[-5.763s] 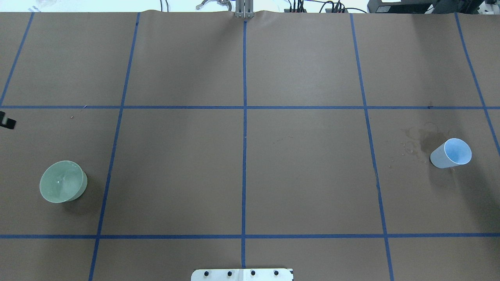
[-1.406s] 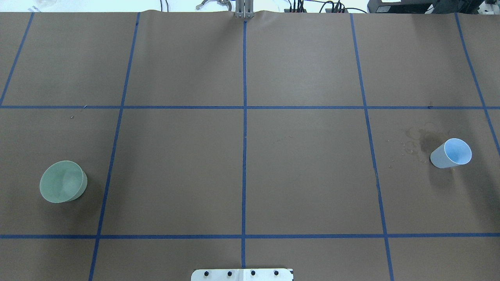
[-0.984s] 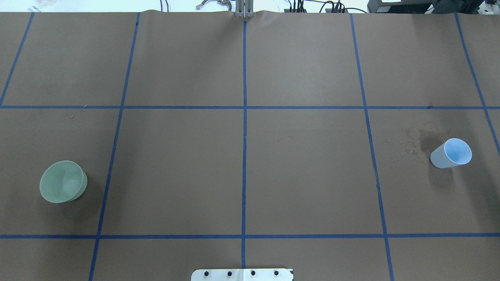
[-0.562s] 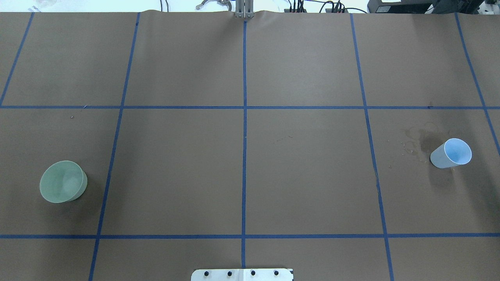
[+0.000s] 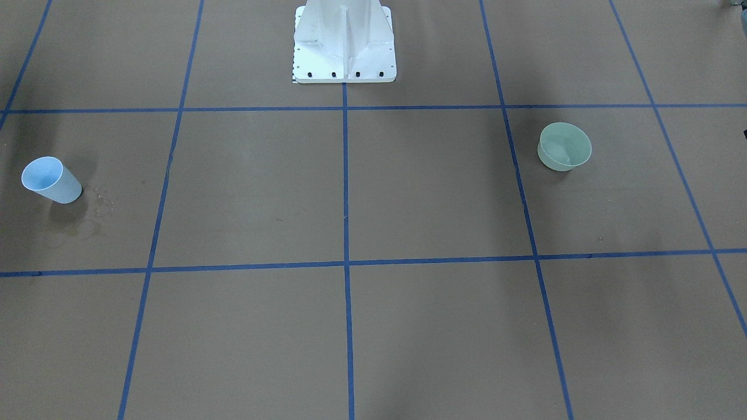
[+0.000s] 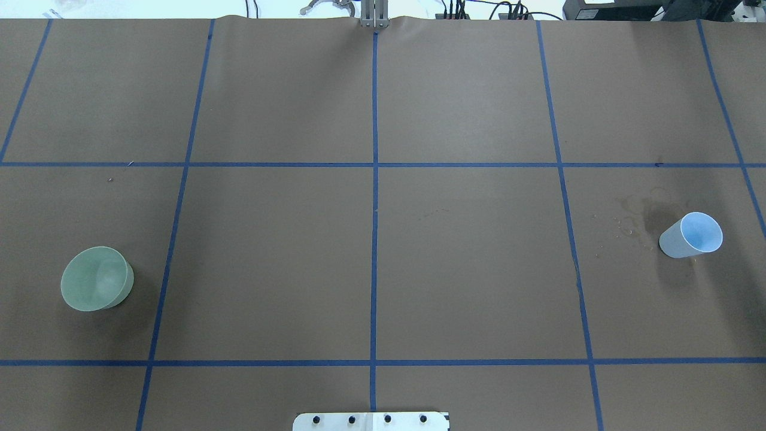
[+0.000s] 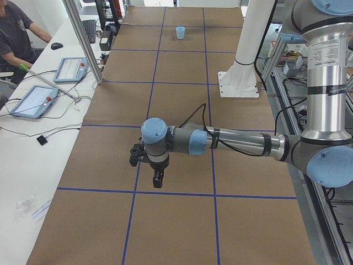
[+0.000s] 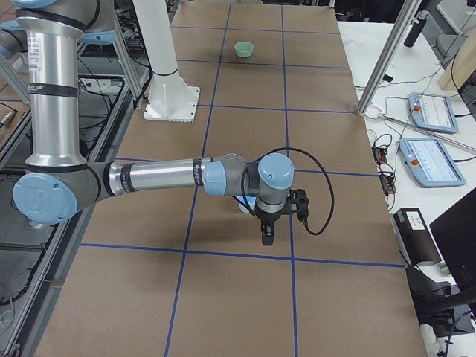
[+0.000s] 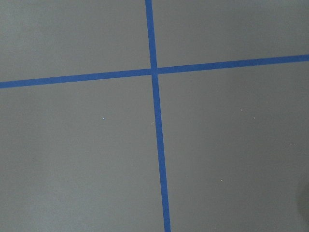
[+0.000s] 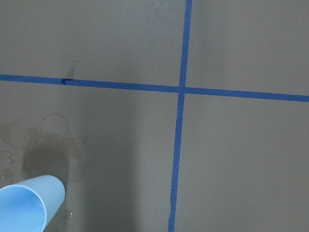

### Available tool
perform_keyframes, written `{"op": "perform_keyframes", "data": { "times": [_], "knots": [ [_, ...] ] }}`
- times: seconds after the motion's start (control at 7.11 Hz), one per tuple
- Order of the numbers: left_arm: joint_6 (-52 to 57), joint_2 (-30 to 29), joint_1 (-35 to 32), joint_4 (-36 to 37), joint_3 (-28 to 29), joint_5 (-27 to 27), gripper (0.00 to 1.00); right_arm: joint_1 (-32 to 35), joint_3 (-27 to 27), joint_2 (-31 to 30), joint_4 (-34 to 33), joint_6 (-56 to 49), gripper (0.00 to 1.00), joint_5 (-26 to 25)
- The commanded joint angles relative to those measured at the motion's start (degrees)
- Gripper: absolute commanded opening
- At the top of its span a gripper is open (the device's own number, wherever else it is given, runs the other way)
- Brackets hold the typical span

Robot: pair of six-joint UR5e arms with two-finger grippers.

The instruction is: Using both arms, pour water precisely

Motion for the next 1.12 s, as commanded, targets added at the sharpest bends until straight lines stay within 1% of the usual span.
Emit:
{"op": "perform_keyframes", "data": {
  "times": [0.0,0.42,0.7,0.84,0.98],
  "knots": [
    [-0.2,-0.3,0.0,0.1,0.1,0.2,1.0,0.0,0.0,0.0,0.0,0.2,0.99,0.1],
    [-0.5,-0.6,0.0,0.0,0.4,-0.2,1.0,0.0,0.1,0.1,0.1,0.2,0.99,0.2],
    [-3.0,-0.2,0.0,-0.1,0.6,-0.1,1.0,0.0,0.4,0.0,0.1,0.2,0.99,0.0],
    [-3.4,-1.0,0.0,0.1,0.8,-0.1,1.0,0.0,0.4,0.0,0.1,0.2,0.99,0.0],
    [-3.3,-1.0,0.0,0.6,-0.9,-0.2,1.0,0.0,0.3,0.0,0.1,0.2,0.99,0.0]
  ]
}}
